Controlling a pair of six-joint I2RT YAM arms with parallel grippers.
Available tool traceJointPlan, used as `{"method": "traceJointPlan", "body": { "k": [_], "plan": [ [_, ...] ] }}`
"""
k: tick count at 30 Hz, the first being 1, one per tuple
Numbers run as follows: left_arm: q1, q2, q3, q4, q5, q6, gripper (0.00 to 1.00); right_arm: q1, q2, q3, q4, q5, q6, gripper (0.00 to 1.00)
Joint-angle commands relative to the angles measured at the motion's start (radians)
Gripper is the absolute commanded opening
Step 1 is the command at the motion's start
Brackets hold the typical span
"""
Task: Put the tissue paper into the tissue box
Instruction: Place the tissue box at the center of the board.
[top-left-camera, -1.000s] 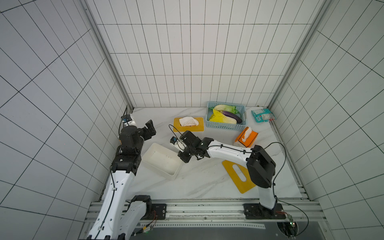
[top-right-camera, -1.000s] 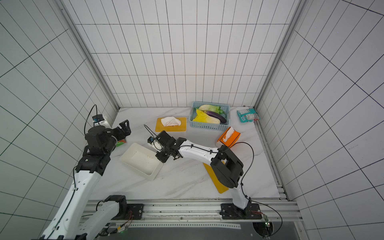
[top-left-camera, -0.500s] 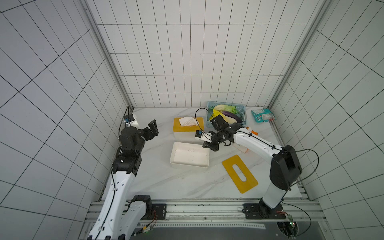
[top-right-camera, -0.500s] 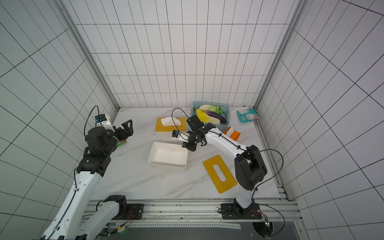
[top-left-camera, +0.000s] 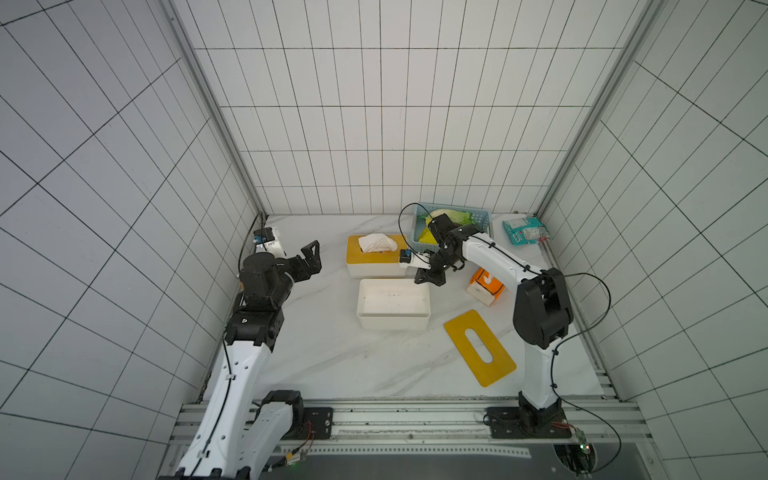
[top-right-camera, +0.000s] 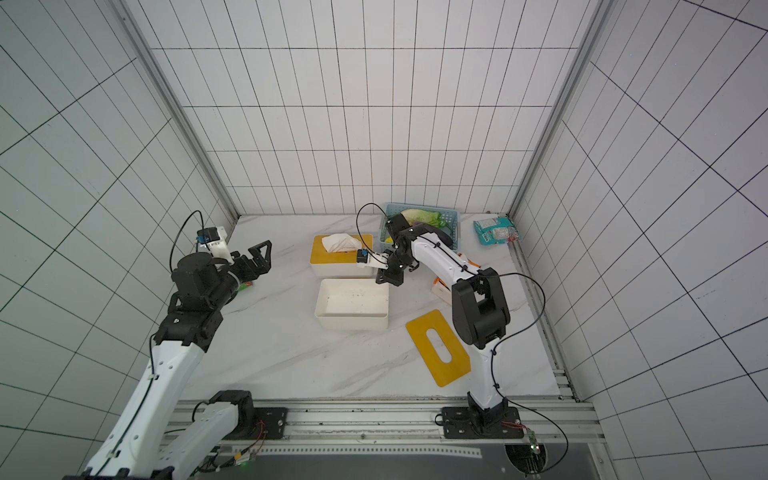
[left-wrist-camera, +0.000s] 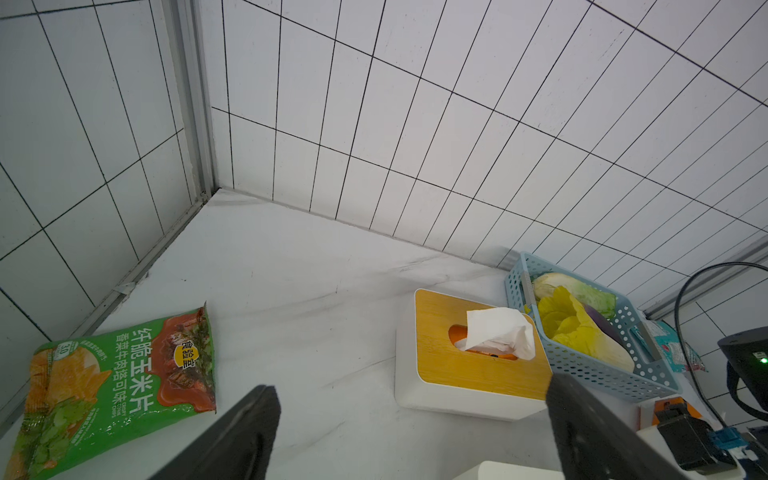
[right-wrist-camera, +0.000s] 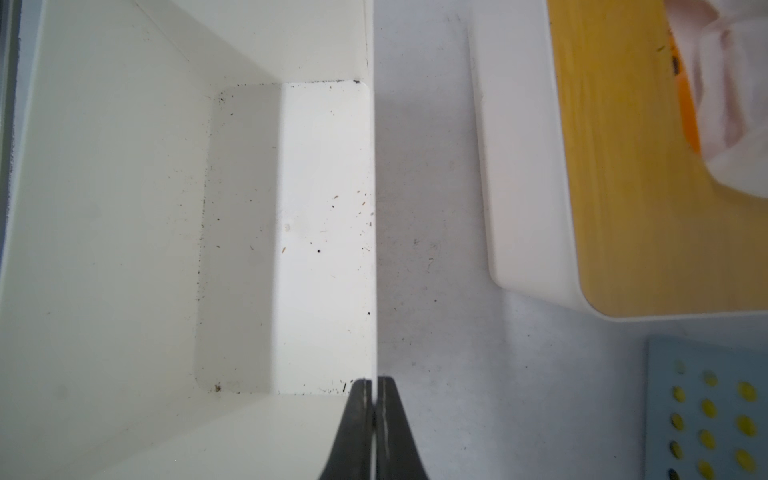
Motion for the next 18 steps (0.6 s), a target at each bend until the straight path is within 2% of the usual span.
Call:
{"method": "traceJointPlan", "body": {
  "k": [1, 12, 15, 18],
  "plan": [
    [0.002, 0.005, -0.001, 0.025, 0.015, 0.008, 0.98, -0.010, 0.023, 0.046, -0.044, -0.053, -0.034, 0.01],
    [0.003, 0.015, 0.001, 0.024, 0.030, 0.008, 0.98, -0.014, 0.054, 0.103, -0.019, -0.024, 0.099, 0.28],
    [0.001, 0.015, 0.001, 0.024, 0.035, 0.008, 0.98, -0.022, 0.001, 0.098, 0.012, -0.016, 0.185, 0.40],
    [-0.012, 0.023, 0.004, 0.018, 0.037, 0.010, 0.98, -0.027, -0.107, 0.025, 0.118, 0.035, 0.331, 0.50]
  ]
}}
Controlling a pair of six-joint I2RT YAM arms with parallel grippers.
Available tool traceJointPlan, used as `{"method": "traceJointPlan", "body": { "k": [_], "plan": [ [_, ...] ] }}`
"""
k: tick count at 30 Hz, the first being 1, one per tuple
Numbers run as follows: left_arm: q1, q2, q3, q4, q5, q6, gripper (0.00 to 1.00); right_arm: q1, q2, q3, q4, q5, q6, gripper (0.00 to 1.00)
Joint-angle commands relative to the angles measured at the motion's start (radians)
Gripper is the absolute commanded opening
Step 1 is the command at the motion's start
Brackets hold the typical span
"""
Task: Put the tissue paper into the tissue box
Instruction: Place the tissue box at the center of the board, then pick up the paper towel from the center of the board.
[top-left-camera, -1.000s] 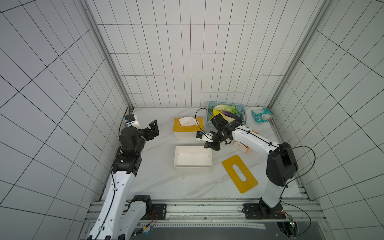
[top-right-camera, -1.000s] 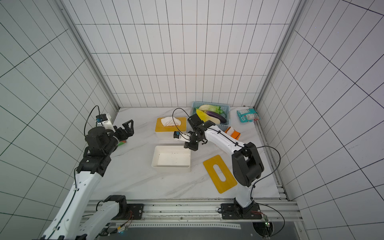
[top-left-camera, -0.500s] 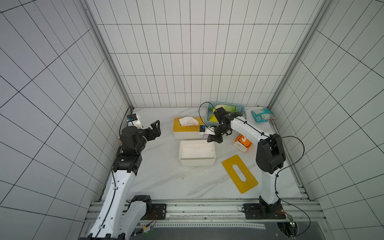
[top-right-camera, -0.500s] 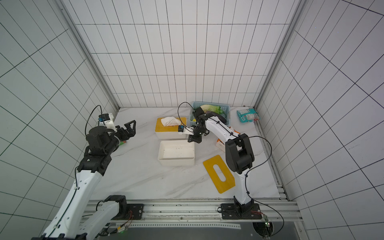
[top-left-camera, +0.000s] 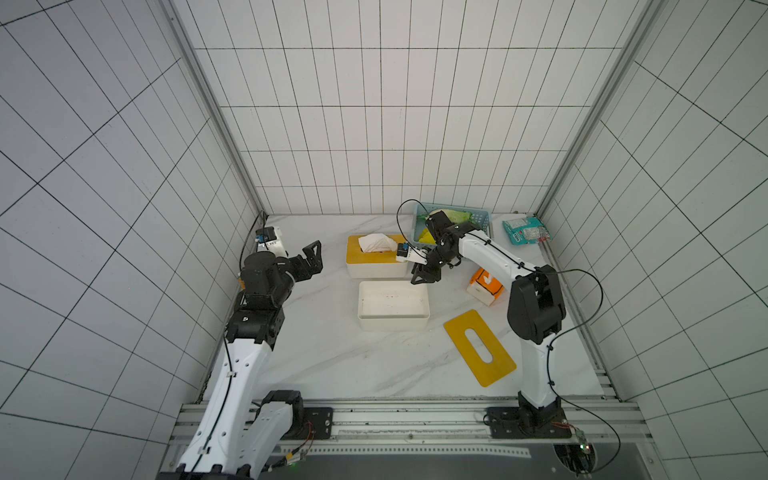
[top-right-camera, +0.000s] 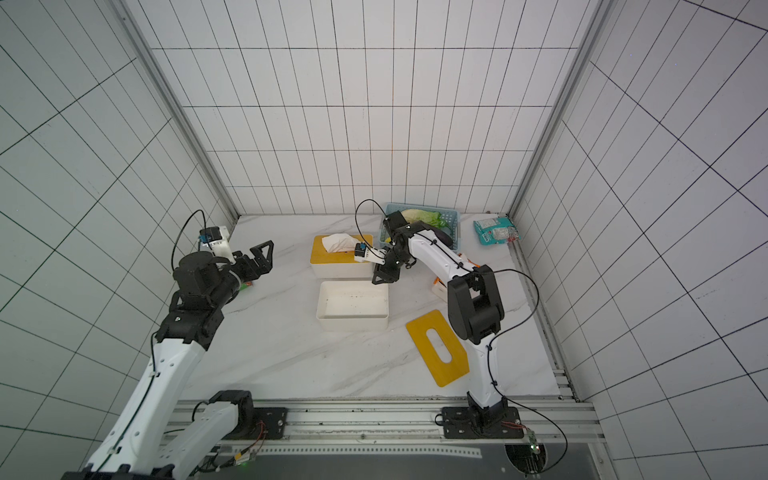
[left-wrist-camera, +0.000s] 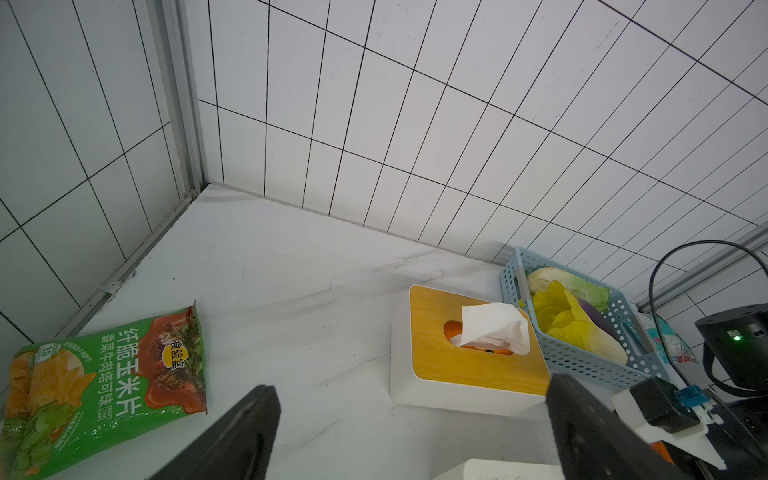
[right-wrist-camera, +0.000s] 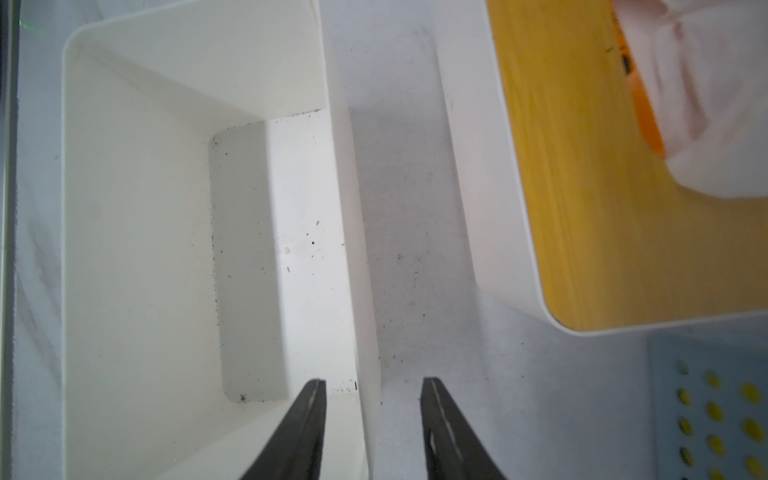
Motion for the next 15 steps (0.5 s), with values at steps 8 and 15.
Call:
{"method": "traceJointPlan", "body": {
  "k": [8, 15],
  "plan": [
    [-0.065, 0.064, 0.039, -0.063, 0.070, 0.027, 0.98, -0.061, -0.448, -0.300, 0.321, 0.430, 0.804, 0.99],
    [-0.098, 0.091, 0.042, -0.096, 0.070, 0.047, 0.98, -0.144, -0.642, -0.546, 0.312, 0.767, 1.141, 0.99]
  ]
}}
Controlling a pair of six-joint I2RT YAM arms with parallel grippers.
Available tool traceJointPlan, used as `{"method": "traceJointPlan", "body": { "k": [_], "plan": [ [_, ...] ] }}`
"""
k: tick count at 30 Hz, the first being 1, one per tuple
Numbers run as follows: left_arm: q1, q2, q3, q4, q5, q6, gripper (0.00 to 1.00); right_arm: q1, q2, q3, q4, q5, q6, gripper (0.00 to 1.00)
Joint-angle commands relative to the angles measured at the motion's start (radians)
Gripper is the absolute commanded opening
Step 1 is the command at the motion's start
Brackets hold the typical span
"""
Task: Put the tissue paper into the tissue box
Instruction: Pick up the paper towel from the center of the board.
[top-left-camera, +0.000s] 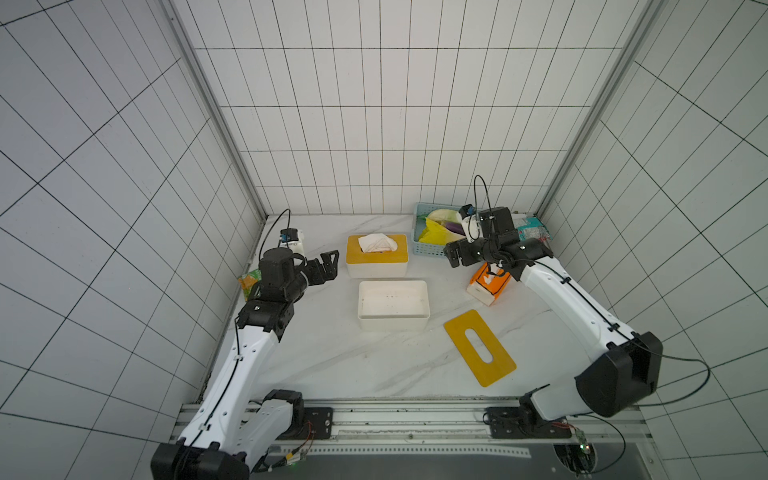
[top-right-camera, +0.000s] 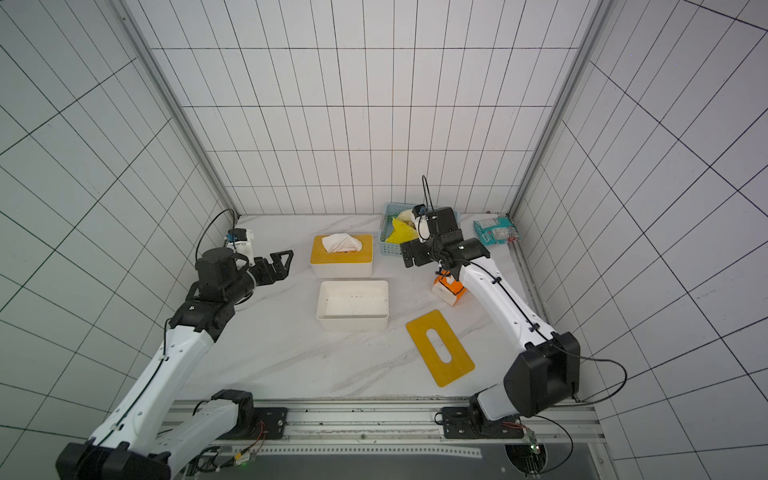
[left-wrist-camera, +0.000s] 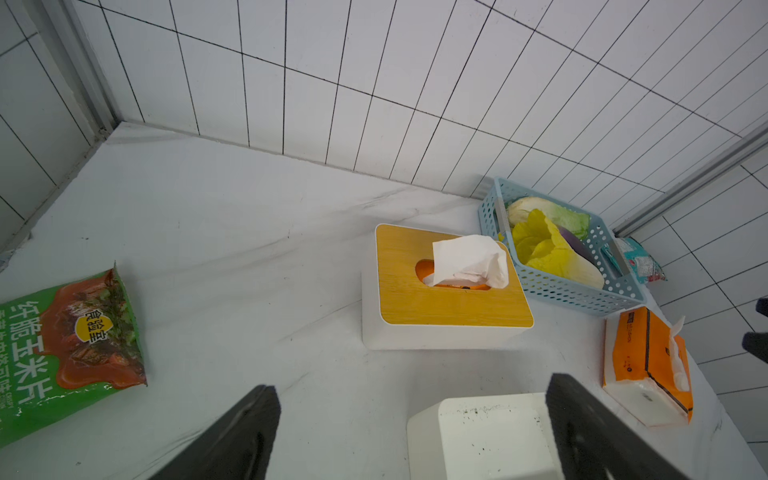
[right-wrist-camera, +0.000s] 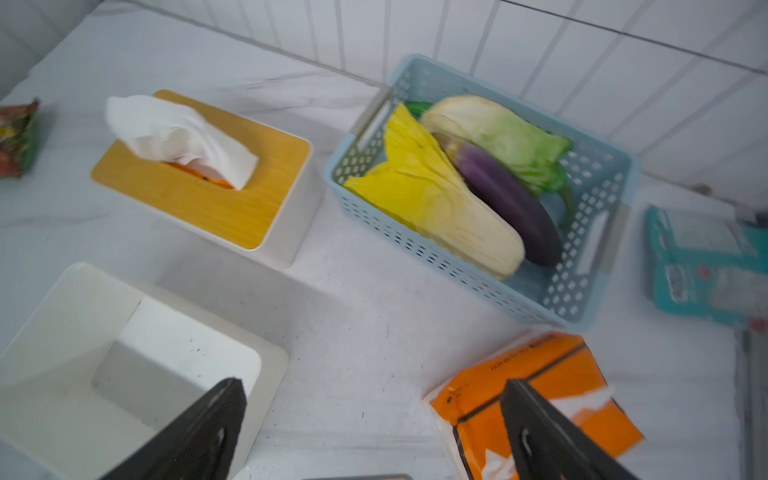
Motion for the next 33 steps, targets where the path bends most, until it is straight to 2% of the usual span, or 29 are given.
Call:
{"method": "traceJointPlan", "body": {
  "k": [1, 4, 10, 23, 33],
  "plan": [
    [-0.004, -0.002, 0.030, -0.020, 0.012, 0.020, 0.98, -0.043, -0.056, -0.104, -0.009, 0.207, 0.235, 0.99],
    [-0.005, -0.011, 0.026, -0.019, 0.011, 0.022, 0.98, -0.108, -0.071, -0.125, -0.066, 0.153, 0.284, 0.99],
    [-0.003, -0.008, 0.024, -0.016, 0.030, 0.013, 0.98, -0.214, 0.026, -0.087, -0.162, 0.118, 0.368, 0.99],
    [0.003, -0.013, 0.021, -0.014, 0.041, 0.010, 0.98, -0.219, 0.207, -0.014, -0.257, 0.132, 0.737, 0.99],
    [0.022, -0.016, 0.018, -0.011, 0.058, 0.004, 0.98, -0.218, 0.320, 0.046, -0.271, 0.114, 0.796, 0.99]
  ]
}}
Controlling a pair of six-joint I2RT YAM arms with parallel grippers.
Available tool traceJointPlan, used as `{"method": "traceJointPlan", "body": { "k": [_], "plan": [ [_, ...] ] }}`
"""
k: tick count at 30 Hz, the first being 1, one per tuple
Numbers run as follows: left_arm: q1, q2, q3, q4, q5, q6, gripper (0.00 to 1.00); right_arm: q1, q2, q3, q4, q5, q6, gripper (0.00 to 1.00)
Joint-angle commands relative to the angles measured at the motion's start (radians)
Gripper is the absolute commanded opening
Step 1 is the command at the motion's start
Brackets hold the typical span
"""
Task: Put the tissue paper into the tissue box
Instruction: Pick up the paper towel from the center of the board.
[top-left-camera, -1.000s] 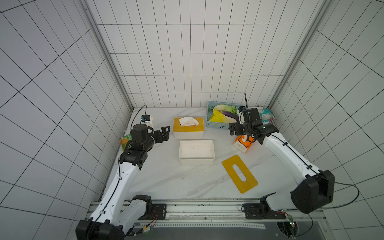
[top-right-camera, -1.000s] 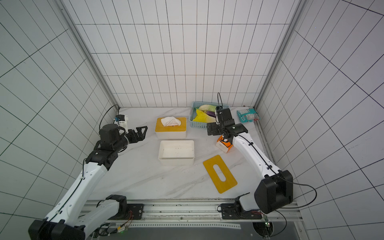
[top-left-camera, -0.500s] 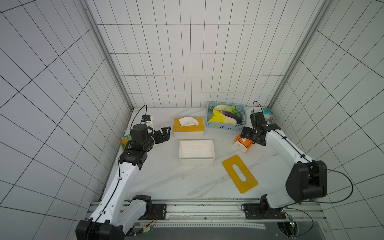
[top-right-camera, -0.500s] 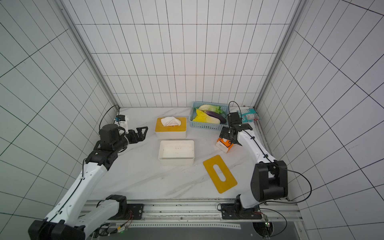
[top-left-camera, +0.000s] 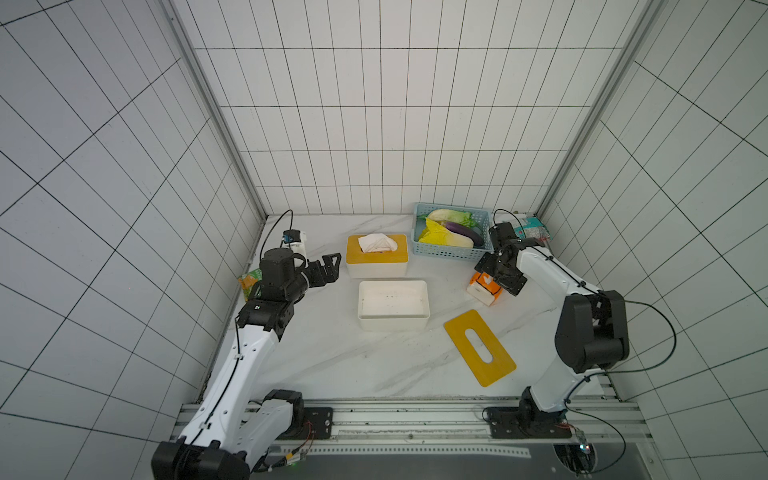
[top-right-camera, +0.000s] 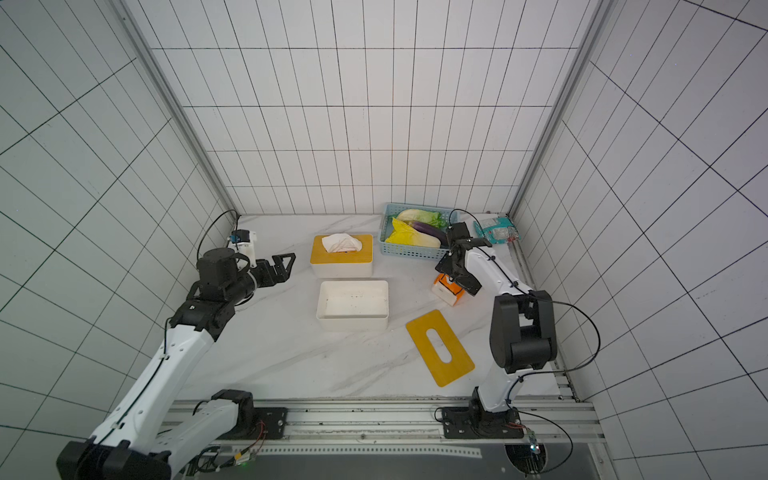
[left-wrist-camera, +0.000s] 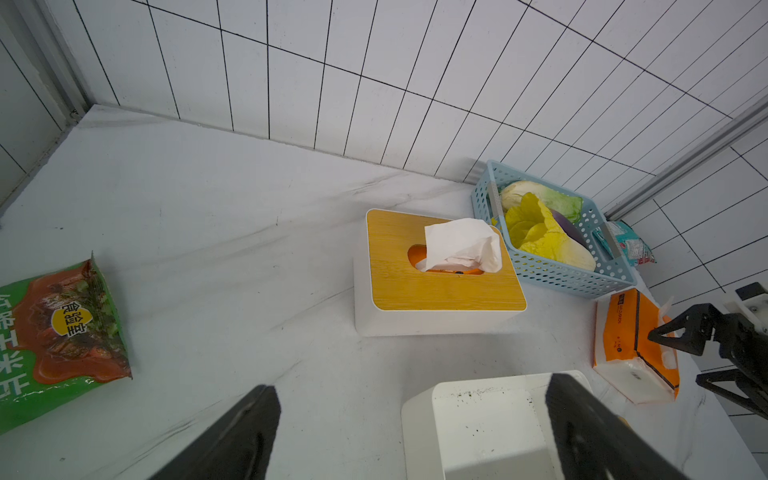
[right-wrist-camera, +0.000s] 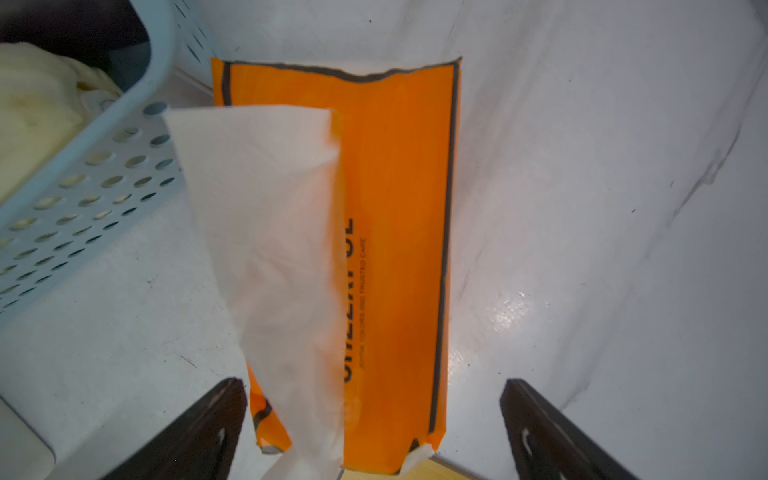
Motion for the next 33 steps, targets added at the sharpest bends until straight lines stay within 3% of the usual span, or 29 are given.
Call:
{"method": "traceJointPlan", "body": {
  "k": [1, 33],
  "plan": [
    [0.012, -0.013, 0.018, 0.004, 0.018, -0.003, 0.98, 0.002, 0.025, 0.038, -0.032, 0.001, 0.044, 0.99],
    [0.024, -0.009, 0.015, 0.005, 0.040, -0.008, 0.98, 0.049, 0.152, 0.025, 0.050, -0.072, 0.041, 0.99]
  ]
}}
